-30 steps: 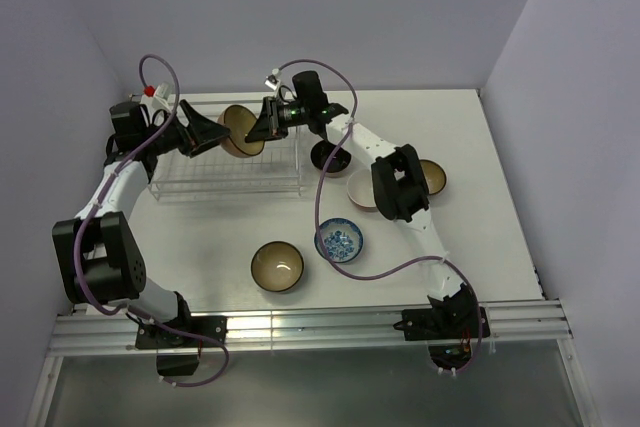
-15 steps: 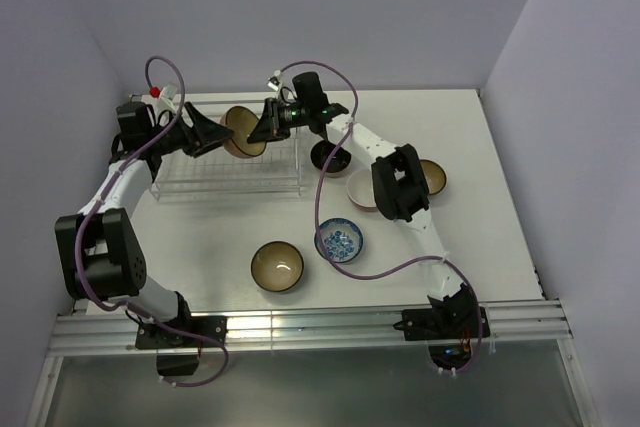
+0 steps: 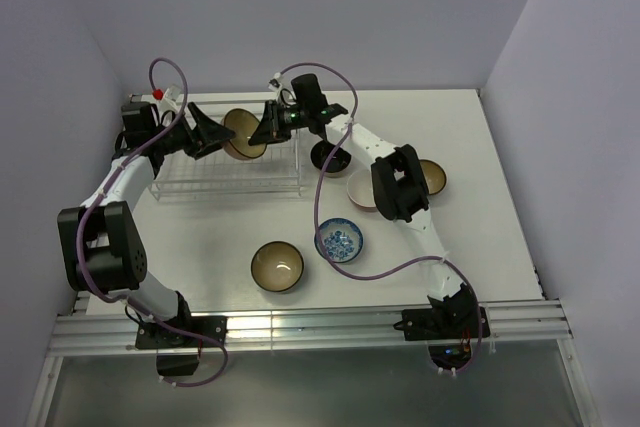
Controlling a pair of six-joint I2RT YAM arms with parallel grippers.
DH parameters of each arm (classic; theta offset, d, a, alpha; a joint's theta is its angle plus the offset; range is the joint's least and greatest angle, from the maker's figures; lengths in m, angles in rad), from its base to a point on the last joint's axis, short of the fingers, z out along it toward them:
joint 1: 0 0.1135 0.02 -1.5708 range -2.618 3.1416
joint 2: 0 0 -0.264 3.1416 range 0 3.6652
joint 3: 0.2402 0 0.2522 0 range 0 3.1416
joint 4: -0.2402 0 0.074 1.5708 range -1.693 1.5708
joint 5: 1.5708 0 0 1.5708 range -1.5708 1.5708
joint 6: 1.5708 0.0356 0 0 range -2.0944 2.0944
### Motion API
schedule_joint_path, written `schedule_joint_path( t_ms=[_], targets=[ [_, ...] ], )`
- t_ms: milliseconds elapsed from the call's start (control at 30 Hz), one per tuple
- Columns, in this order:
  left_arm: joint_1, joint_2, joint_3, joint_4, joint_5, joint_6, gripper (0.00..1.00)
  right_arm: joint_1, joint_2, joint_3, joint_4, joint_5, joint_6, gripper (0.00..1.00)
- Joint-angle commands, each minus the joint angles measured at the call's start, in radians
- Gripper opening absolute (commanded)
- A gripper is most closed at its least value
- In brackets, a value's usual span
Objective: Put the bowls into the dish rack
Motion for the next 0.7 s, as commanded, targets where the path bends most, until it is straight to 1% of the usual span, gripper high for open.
schedule_joint_path(
  t_ms=[0, 100, 133, 200, 233, 267, 300, 333, 367, 400, 433, 533, 567, 600, 667],
  targets=[
    [-0.013, -0.010, 0.025, 0.035, 0.028, 0.008, 0.80, 0.010, -0.032, 0.017, 0.067, -0.012, 0.000, 0.00],
    [-0.011, -0.016, 0.021, 0.042, 0.040, 0.008, 0.61, 0.010, -0.032, 0.012, 0.071, -0.015, 0.002, 0.00],
    [-0.011, -0.015, 0.022, 0.052, 0.049, 0.003, 0.45, 0.010, -0.032, 0.010, 0.074, -0.023, 0.002, 0.00],
    [-0.010, -0.012, 0.024, 0.066, 0.066, -0.017, 0.25, 0.010, -0.031, 0.010, 0.082, -0.032, 0.003, 0.00],
    [-0.010, -0.009, 0.025, 0.078, 0.066, -0.025, 0.06, 0.010, -0.031, 0.010, 0.082, -0.035, 0.005, 0.04],
    [-0.011, -0.009, 0.027, 0.077, 0.053, -0.032, 0.00, 0.010, -0.031, 0.009, 0.083, -0.038, 0.005, 0.09],
    [-0.010, -0.010, 0.031, 0.071, 0.043, -0.034, 0.00, 0.008, -0.034, 0.007, 0.083, -0.040, 0.005, 0.13],
    [-0.011, -0.013, 0.037, 0.069, 0.036, -0.034, 0.00, 0.010, -0.035, 0.004, 0.082, -0.037, 0.003, 0.25],
    [-0.010, -0.016, 0.040, 0.060, 0.025, -0.034, 0.00, 0.010, -0.038, 0.003, 0.082, -0.038, -0.004, 0.31],
    [-0.008, -0.019, 0.048, 0.055, 0.000, -0.031, 0.00, 0.010, -0.041, 0.003, 0.065, -0.035, -0.009, 0.45],
    [-0.010, -0.024, 0.051, 0.040, -0.018, -0.028, 0.00, 0.008, -0.044, 0.004, 0.059, -0.024, -0.021, 0.51],
    [-0.004, -0.027, 0.060, 0.025, -0.087, -0.022, 0.00, 0.008, -0.048, 0.007, 0.044, -0.020, -0.030, 0.65],
    [-0.001, -0.026, 0.065, -0.006, -0.105, -0.016, 0.00, 0.008, -0.049, 0.006, 0.042, -0.014, -0.029, 0.70],
    [0.001, -0.024, 0.077, -0.024, -0.153, -0.008, 0.00, 0.008, -0.051, 0.006, 0.040, -0.012, -0.029, 0.76],
    [0.002, -0.016, 0.088, -0.047, -0.176, 0.007, 0.00, 0.007, -0.052, 0.007, 0.037, -0.004, -0.035, 0.85]
  ],
)
